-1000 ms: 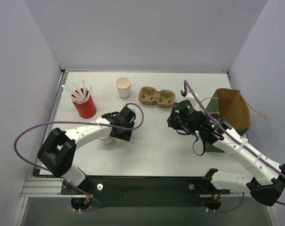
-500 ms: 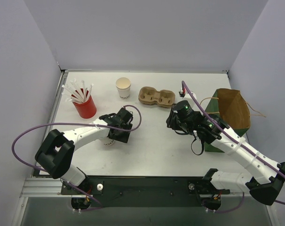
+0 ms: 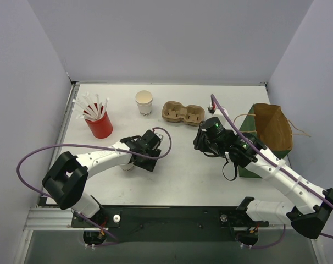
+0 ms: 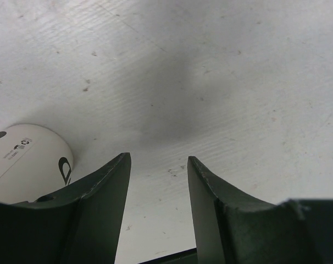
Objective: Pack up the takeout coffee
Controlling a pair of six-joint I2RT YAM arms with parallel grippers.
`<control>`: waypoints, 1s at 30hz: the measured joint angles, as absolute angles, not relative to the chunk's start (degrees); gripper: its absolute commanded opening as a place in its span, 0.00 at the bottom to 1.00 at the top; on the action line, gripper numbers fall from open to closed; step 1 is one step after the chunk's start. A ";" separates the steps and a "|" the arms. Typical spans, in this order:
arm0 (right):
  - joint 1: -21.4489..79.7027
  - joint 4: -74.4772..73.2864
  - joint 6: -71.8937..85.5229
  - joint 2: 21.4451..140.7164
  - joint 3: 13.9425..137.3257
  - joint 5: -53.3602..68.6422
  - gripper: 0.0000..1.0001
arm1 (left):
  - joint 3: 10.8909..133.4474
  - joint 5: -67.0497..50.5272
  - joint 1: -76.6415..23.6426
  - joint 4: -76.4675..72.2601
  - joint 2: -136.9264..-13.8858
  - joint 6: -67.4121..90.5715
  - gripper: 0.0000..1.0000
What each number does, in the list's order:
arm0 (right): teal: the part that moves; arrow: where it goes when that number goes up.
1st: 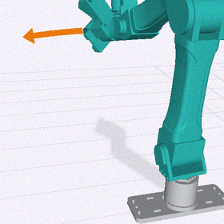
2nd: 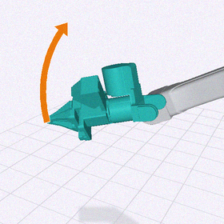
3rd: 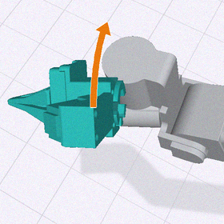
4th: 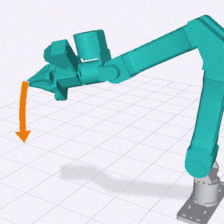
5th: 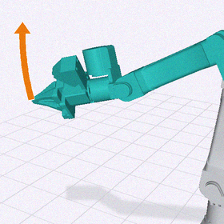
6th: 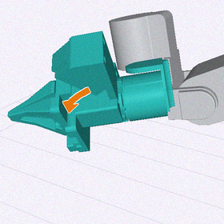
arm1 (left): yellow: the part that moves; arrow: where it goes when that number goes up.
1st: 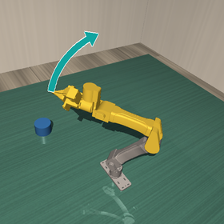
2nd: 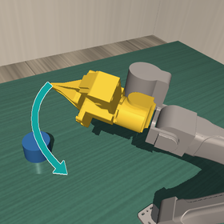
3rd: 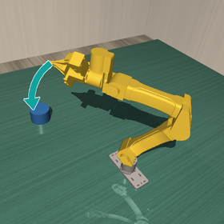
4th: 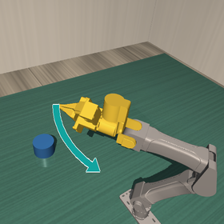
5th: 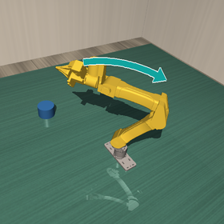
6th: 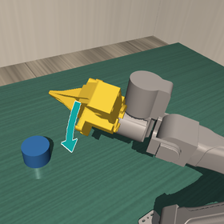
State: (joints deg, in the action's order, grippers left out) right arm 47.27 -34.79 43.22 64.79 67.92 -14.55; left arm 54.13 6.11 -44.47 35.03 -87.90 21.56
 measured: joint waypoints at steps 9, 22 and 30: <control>47.27 -34.48 43.20 65.45 67.90 -14.50 0.24 | 56.80 2.63 -47.16 34.87 -87.88 20.14 0.57; 46.74 -35.73 41.39 66.61 69.45 -14.22 0.36 | 66.02 1.02 -45.78 34.92 -81.23 21.69 0.57; 38.46 -35.29 34.87 88.44 87.90 -12.08 0.37 | 66.78 2.59 -40.69 35.22 -74.50 25.12 0.57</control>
State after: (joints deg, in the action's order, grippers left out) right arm 38.46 -35.29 34.87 88.44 87.90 -12.08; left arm 66.78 2.59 -40.69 35.22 -74.50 25.12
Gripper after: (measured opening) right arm 0.362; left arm 0.567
